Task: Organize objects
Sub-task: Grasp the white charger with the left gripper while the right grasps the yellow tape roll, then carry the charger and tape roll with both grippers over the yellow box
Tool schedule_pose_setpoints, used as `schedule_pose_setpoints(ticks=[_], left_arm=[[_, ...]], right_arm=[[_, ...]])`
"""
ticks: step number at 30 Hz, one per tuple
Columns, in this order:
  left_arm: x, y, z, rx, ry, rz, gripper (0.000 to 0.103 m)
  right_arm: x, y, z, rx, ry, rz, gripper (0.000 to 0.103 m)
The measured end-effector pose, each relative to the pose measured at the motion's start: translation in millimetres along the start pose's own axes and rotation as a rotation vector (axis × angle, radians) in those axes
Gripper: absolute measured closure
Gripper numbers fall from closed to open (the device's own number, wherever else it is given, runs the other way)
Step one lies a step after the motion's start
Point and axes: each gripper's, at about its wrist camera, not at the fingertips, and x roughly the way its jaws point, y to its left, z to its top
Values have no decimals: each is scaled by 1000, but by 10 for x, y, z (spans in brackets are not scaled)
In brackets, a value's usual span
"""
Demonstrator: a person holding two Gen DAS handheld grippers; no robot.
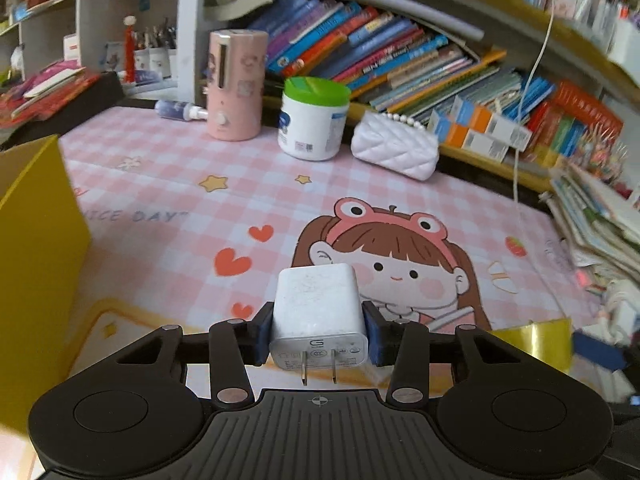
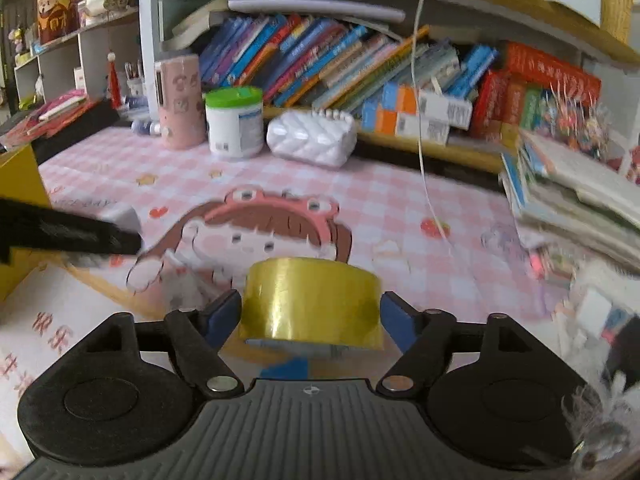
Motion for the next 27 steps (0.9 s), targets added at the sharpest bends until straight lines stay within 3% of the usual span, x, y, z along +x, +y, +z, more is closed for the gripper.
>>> schedule_pose_setpoints(ticks=[4, 12, 22, 27], left_arm=[[-206, 108, -117, -40, 5, -22, 61], [-497, 189, -257, -43, -13, -31, 61], [-881, 385, -293, -81, -103, -52, 61], [-1150, 591, -320, -97, -156, -79, 61]], right_arm=[[87, -14, -90, 50, 72, -3, 15], [247, -43, -119, 108, 88, -9, 18], [-421, 197, 279, 114, -144, 10, 18], [-816, 479, 393, 129, -215, 42, 18]])
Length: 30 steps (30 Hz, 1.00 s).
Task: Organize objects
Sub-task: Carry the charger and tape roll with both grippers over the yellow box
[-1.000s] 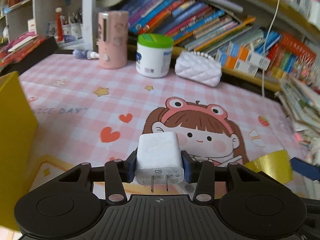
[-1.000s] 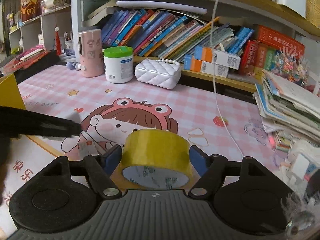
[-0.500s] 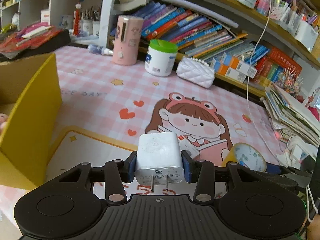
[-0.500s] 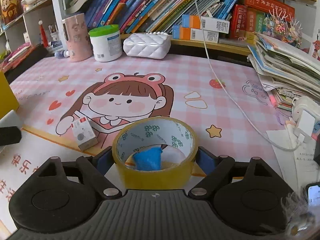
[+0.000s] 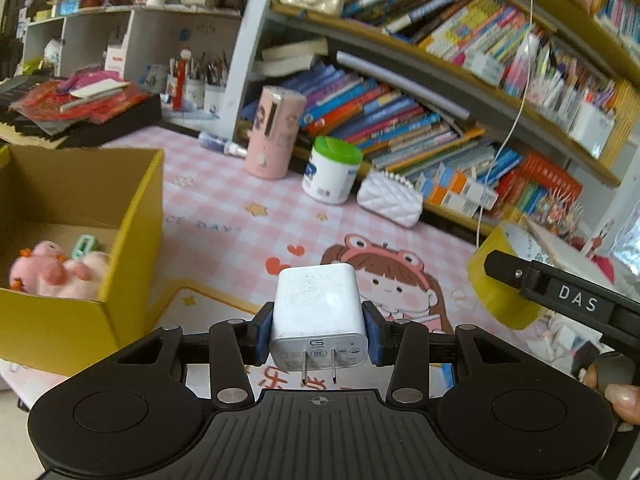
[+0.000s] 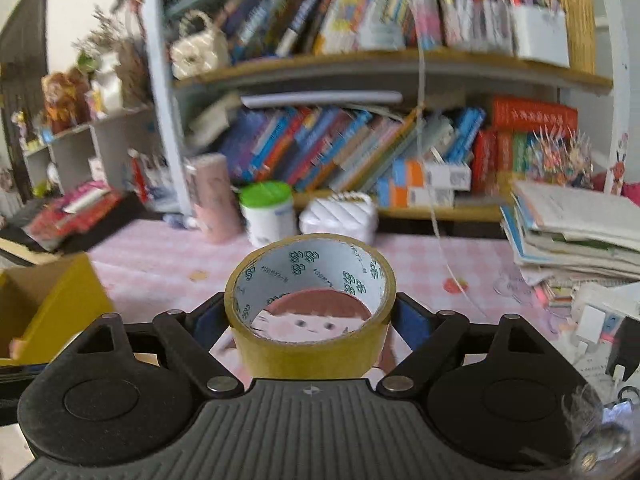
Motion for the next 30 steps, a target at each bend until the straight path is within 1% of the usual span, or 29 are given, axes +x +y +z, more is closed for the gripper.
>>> schedule_pose_setpoints(ticks=[3, 8, 12, 22, 30], left_arm=[[-187, 136, 3, 4, -23, -12, 61], [-492, 442, -62, -10, -35, -8, 61], [-769, 746, -166, -36, -38, 11, 61], [-1335, 1472, -422, -94, -45, 72, 61], [-1669, 1899, -518, -127, -67, 112, 61]], right_arm=[[-157, 260, -20, -17, -12, 21, 18], [-397, 736, -194, -43, 18, 53, 18], [-573, 1122, -342, -72, 57, 87, 18], [-950, 1998, -776, -146, 95, 165, 18], [-1101, 2537, -1016, -177, 126, 212, 18]])
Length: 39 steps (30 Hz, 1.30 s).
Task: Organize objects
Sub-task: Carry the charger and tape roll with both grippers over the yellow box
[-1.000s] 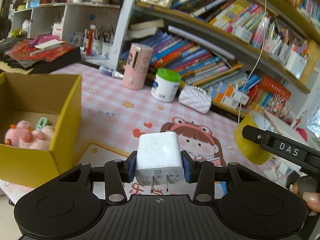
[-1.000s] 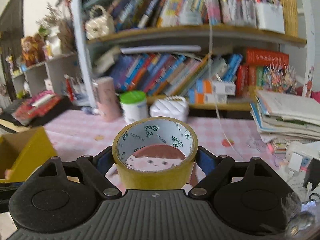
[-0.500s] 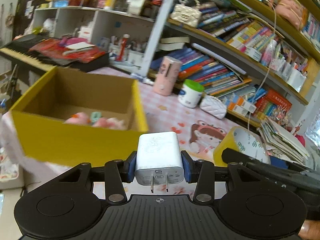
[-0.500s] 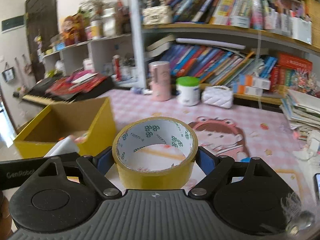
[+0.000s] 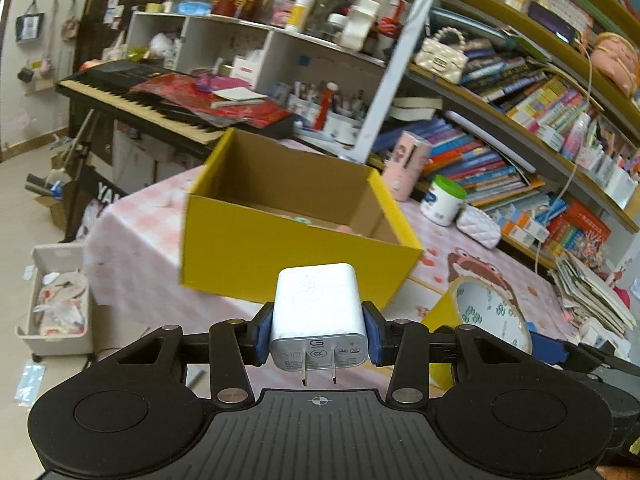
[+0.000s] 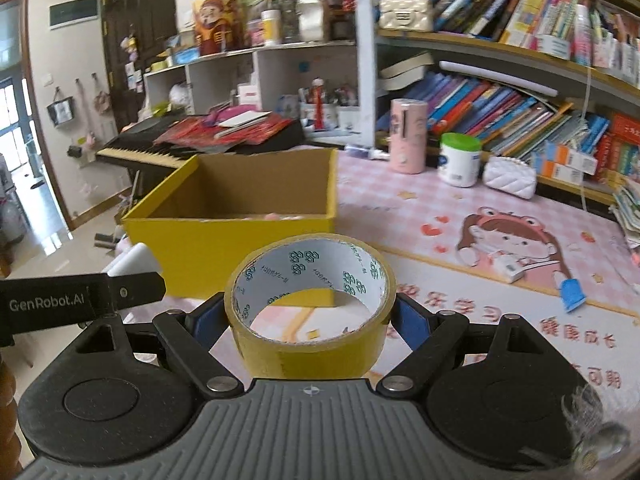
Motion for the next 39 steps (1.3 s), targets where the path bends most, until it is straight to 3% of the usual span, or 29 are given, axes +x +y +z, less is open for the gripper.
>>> schedule_pose_setpoints(ticks=[11, 20, 29, 39], left_arm=[[-159, 358, 110, -48, -49, 18, 61], [-39, 420, 287, -57, -84, 26, 61], [386, 288, 635, -26, -116, 54, 61], [1029, 80, 784, 51, -69, 104, 61]], right_arm=[[28, 420, 64, -53, 2, 15, 18], [213, 494, 264, -120, -28, 16, 18], [679, 346, 658, -155, -81, 10, 18], [1298, 59, 1035, -221, -87, -7, 18]])
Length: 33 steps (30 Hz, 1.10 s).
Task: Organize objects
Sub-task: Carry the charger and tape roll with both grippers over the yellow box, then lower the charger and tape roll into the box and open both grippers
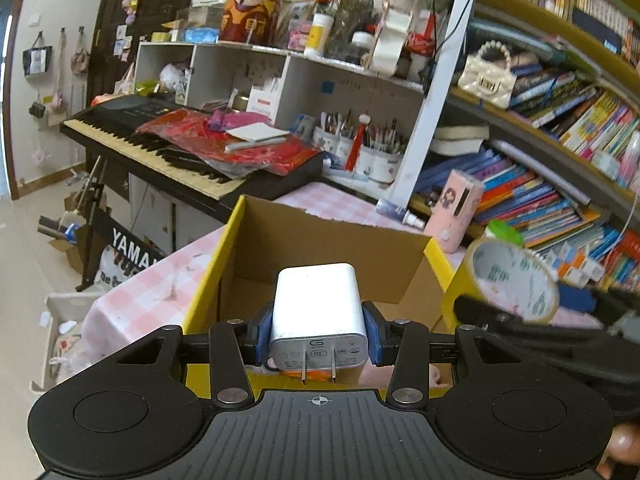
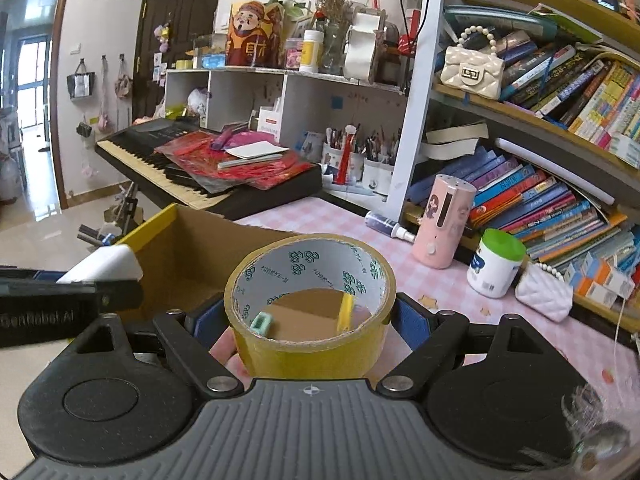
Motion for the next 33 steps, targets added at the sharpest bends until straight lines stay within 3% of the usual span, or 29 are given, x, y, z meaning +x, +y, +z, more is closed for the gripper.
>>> schedule_pose_setpoints(ticks=[7, 23, 29, 33], left_arm=[[352, -113, -30, 81, 62, 60, 61], [804, -157, -114, 133, 177, 118, 60], [854, -186, -138, 147, 169, 126, 60], [838, -201, -126, 161, 154, 127, 61]], right_arm=[[409, -76, 69, -87, 16, 32, 18], [1013, -59, 209, -205, 82, 141, 18], [1174, 47, 210, -266, 118, 182, 18], [1301, 70, 189, -263, 190, 200, 18]])
